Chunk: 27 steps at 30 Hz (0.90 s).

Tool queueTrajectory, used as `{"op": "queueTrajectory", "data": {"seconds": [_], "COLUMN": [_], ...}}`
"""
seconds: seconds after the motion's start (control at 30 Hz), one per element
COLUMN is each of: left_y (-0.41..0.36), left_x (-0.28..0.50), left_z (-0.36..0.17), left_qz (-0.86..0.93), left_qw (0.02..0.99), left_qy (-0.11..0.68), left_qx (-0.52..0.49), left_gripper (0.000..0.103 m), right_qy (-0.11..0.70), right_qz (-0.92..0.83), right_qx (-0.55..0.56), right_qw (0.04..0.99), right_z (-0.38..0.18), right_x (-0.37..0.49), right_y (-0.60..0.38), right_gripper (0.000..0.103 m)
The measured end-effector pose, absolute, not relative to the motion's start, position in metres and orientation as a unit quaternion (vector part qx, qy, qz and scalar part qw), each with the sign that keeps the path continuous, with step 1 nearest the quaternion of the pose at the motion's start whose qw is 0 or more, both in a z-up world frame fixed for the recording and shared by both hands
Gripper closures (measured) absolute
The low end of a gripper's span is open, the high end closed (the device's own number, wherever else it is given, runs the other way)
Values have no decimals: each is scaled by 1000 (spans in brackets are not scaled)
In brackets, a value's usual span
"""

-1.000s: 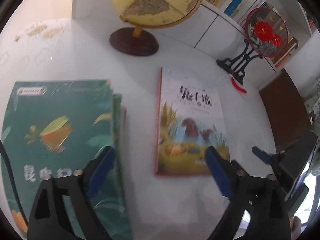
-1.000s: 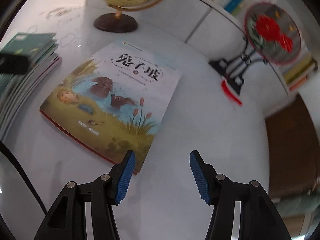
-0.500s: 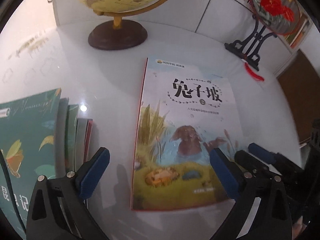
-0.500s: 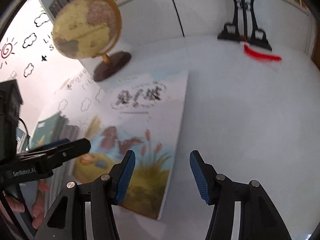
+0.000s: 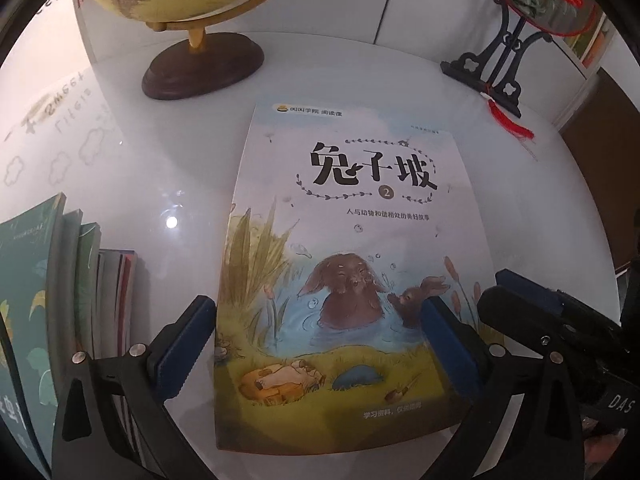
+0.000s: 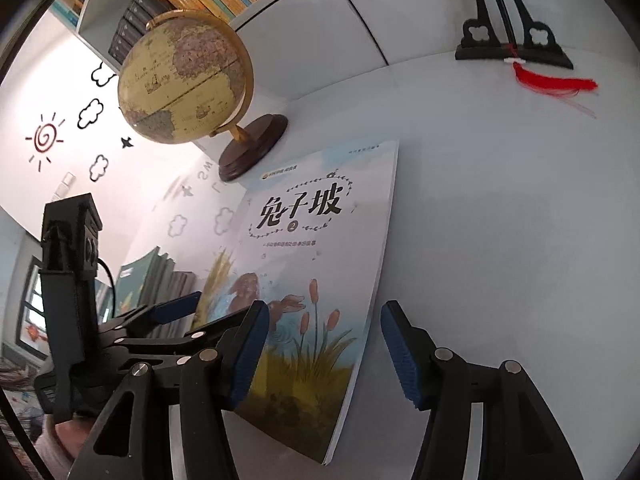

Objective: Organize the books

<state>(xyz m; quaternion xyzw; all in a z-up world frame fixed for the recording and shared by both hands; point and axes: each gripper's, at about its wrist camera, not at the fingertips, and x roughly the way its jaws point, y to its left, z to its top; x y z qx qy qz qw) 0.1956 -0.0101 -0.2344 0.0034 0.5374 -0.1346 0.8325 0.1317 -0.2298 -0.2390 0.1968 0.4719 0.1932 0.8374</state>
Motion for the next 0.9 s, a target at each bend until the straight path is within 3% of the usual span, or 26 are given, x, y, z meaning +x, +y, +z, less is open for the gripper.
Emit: {"op": "queueTrajectory", "data": {"seconds": [0.17,0.47,0.9], "left_y": [-8,-8,-16], "left_x": [194,192,178], "left_z": [-233,-230,-217], "left_qz": [-150,-168,-228], "left_qw": [826,818,807], "left_qy": [543,550,544], "left_qx": [-12,-11,-32], "left_gripper": [2,2,2], "right_qy": [474,486,496], "right_qz": [206,230,211], "right_qx": [213,243,265], "right_qw": [829,807,800], "right_z": [-242,-243,-234], "right_x": [129,127,108], "right_y": [-234,-242,-264], "right_gripper": [45,33,28]}}
